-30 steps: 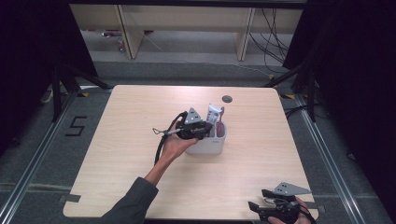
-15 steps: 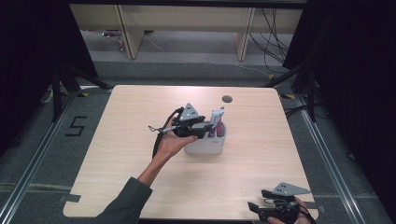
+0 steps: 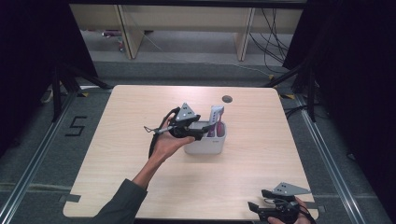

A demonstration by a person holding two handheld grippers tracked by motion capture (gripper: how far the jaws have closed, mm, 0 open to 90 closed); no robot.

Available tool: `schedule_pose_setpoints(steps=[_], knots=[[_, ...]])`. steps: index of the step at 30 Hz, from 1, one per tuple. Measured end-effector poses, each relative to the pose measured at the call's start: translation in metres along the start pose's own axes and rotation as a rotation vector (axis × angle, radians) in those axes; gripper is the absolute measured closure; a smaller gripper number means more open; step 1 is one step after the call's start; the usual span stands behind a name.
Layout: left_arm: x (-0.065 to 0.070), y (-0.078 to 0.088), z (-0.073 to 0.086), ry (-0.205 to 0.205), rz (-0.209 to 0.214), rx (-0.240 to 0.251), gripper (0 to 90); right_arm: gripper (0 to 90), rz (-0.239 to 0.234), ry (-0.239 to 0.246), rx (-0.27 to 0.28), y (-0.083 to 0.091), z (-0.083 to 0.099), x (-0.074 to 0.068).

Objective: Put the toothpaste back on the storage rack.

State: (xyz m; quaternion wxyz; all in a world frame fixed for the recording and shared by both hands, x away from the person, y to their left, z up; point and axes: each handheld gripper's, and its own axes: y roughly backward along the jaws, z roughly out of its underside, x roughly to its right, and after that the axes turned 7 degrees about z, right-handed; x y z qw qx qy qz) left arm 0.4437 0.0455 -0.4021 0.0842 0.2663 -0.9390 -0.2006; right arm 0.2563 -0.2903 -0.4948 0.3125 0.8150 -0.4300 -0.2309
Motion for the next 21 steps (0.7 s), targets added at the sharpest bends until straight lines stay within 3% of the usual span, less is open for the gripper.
schedule_pose_setpoints(steps=[19,21], knots=[[-0.002,0.021,0.007,0.047,-0.003,0.002,32.8,25.4,-0.004,-0.006,0.003,0.000,0.000,0.000],[-0.003,0.023,0.008,0.044,-0.003,0.005,31.6,25.4,-0.017,-0.033,-0.010,0.000,0.000,-0.001]])
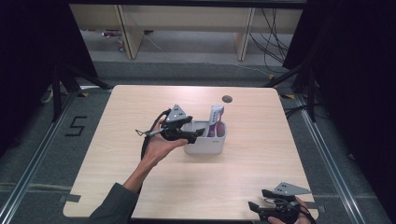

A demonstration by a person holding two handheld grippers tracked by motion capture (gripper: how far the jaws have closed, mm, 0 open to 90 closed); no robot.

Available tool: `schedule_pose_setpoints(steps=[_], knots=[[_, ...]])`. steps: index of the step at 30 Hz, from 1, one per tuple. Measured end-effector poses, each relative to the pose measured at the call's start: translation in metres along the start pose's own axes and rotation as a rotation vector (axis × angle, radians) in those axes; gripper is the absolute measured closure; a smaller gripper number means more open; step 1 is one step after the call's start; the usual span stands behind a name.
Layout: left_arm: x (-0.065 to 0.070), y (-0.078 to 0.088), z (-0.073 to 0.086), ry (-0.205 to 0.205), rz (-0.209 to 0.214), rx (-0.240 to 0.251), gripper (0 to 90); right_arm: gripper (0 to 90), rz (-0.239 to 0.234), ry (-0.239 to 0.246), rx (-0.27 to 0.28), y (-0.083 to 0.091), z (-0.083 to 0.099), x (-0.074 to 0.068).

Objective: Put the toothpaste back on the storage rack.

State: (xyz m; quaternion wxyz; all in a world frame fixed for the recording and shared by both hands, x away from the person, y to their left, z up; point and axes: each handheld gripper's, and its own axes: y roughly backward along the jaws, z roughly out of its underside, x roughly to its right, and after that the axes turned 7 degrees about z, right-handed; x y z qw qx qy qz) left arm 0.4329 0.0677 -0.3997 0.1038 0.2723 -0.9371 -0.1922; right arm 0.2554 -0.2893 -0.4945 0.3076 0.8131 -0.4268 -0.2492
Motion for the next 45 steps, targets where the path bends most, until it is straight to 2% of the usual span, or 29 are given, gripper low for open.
schedule_pose_setpoints(steps=[3,4,10,15,18,19,22,23,24,27,28,29,32,33,35,37,45], knots=[[-0.001,0.006,0.001,0.005,-0.010,0.004,29.7,25.4,0.002,0.006,0.003,0.000,0.000,0.000],[-0.002,0.007,0.002,0.004,-0.009,0.013,29.2,25.4,0.009,0.031,0.023,-0.001,0.000,0.002],[-0.005,0.018,0.004,0.016,-0.024,0.023,26.6,25.4,0.022,0.026,0.012,0.000,0.000,0.001],[-0.007,0.027,0.007,0.008,-0.032,0.027,26.2,25.4,0.021,0.028,0.010,0.000,-0.001,0.001],[-0.008,0.032,0.012,0.017,-0.037,0.033,26.2,25.4,0.022,0.025,0.011,0.000,-0.001,0.001],[-0.009,0.034,0.014,0.021,-0.042,0.033,26.2,25.4,0.007,-0.001,0.005,0.000,0.000,-0.001],[-0.013,0.040,0.019,0.026,-0.050,0.029,26.2,25.5,0.002,0.001,0.001,0.000,0.000,0.000],[-0.014,0.041,0.020,0.031,-0.050,0.033,26.2,25.4,0.005,0.003,0.010,-0.001,0.000,0.000],[-0.014,0.043,0.022,0.031,-0.053,0.032,26.2,25.5,0.016,0.027,0.023,-0.001,0.000,0.001],[-0.016,0.048,0.025,0.035,-0.060,0.033,26.1,25.4,0.024,0.029,0.015,0.000,0.000,0.002],[-0.016,0.048,0.026,0.041,-0.055,0.042,26.0,25.4,0.006,-0.001,0.005,-0.001,0.000,0.000],[-0.015,0.050,0.027,0.037,-0.061,0.032,25.9,25.4,-0.001,-0.002,0.005,-0.001,0.000,0.000],[-0.015,0.055,0.032,0.040,-0.060,0.043,25.7,25.5,0.011,0.009,0.018,0.000,0.000,0.001],[-0.015,0.057,0.033,0.047,-0.064,0.041,25.5,25.4,0.029,0.035,0.021,0.000,0.000,0.002],[-0.014,0.060,0.036,0.047,-0.065,0.043,25.2,25.4,0.031,0.041,0.023,0.000,0.000,0.003],[-0.015,0.063,0.039,0.045,-0.067,0.041,25.0,25.4,0.017,0.031,0.018,0.000,0.000,0.002],[-0.013,0.071,0.053,0.043,-0.063,0.027,23.9,25.4,0.017,0.034,0.019,0.000,0.000,0.003]])
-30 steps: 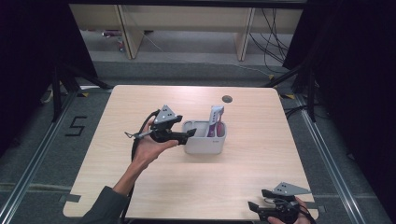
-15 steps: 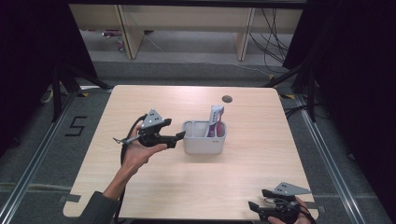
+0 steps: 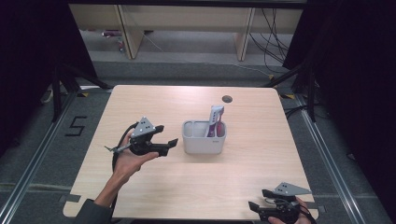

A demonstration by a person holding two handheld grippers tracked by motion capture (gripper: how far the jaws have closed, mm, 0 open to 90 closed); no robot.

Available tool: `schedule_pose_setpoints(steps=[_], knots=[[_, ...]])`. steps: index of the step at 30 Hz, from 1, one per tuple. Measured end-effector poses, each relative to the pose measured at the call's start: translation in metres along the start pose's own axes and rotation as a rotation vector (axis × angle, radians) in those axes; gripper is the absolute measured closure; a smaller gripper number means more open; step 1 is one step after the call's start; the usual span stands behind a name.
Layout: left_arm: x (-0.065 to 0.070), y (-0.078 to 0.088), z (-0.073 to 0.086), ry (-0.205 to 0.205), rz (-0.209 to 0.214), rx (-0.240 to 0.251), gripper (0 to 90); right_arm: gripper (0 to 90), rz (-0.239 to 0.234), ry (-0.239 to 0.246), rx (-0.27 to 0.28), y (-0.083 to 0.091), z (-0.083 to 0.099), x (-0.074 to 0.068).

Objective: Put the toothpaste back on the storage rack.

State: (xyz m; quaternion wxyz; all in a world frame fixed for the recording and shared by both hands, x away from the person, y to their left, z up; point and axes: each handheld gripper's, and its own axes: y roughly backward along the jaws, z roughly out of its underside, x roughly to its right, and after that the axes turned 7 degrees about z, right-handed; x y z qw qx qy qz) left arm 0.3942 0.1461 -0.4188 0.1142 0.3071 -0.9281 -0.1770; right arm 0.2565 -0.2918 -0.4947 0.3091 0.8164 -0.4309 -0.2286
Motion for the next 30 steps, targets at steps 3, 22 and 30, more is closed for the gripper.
schedule_pose_setpoints(steps=[3,22,30], knots=[[0.000,0.002,0.004,0.001,0.000,-0.003,23.6,25.4,-0.007,0.000,0.000,-0.001,0.000,0.000],[0.013,0.010,0.028,0.007,0.036,-0.021,21.8,25.4,0.005,-0.005,-0.005,-0.001,0.000,-0.001],[0.021,0.009,0.041,-0.003,0.053,-0.054,21.3,25.4,0.012,0.001,-0.001,0.000,0.000,0.000]])
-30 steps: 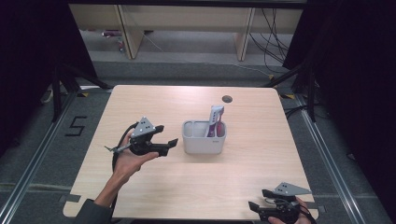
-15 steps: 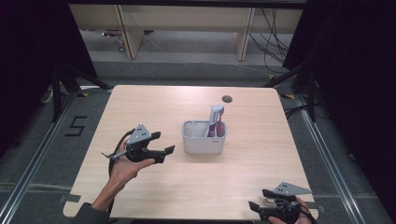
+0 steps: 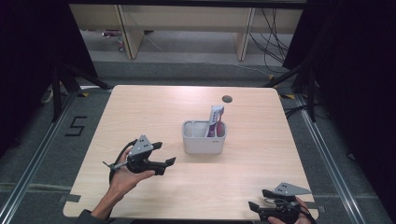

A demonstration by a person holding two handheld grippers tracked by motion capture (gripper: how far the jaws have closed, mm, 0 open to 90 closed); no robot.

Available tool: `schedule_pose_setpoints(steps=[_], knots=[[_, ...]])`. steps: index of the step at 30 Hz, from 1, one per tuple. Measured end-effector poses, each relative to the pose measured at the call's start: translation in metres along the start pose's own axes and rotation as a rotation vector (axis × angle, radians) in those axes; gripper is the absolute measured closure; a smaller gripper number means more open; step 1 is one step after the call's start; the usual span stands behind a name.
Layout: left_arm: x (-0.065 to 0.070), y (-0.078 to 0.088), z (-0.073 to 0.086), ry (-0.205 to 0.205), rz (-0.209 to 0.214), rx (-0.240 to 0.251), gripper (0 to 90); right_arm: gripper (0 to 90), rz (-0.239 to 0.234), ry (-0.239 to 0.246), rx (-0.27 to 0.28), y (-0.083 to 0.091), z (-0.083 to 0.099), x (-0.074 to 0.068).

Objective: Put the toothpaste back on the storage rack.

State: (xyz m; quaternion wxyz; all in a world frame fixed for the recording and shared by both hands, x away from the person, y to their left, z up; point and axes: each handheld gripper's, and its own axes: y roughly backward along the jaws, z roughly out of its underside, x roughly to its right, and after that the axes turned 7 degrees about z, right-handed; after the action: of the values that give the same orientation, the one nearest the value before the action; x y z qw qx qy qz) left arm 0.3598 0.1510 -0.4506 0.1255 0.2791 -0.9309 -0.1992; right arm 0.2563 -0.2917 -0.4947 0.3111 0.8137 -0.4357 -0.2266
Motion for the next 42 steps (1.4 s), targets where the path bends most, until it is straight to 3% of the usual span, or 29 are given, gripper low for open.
schedule_pose_setpoints(steps=[3,10,19,20,42], knots=[[0.002,0.000,0.004,-0.004,0.011,-0.003,21.2,25.4,-0.018,-0.031,-0.014,0.000,0.000,-0.003],[0.007,0.003,0.012,-0.010,0.017,-0.009,20.5,25.4,-0.001,0.001,-0.002,-0.001,0.000,-0.001],[0.015,0.005,0.027,-0.024,0.033,-0.048,19.9,25.4,-0.017,-0.020,-0.011,-0.001,0.000,-0.003],[0.015,0.005,0.029,-0.025,0.036,-0.050,19.8,25.4,-0.019,0.004,-0.001,-0.002,0.000,-0.002],[0.033,0.017,0.056,-0.027,0.073,-0.102,17.4,25.4,-0.020,-0.005,-0.011,-0.002,-0.001,-0.003]])
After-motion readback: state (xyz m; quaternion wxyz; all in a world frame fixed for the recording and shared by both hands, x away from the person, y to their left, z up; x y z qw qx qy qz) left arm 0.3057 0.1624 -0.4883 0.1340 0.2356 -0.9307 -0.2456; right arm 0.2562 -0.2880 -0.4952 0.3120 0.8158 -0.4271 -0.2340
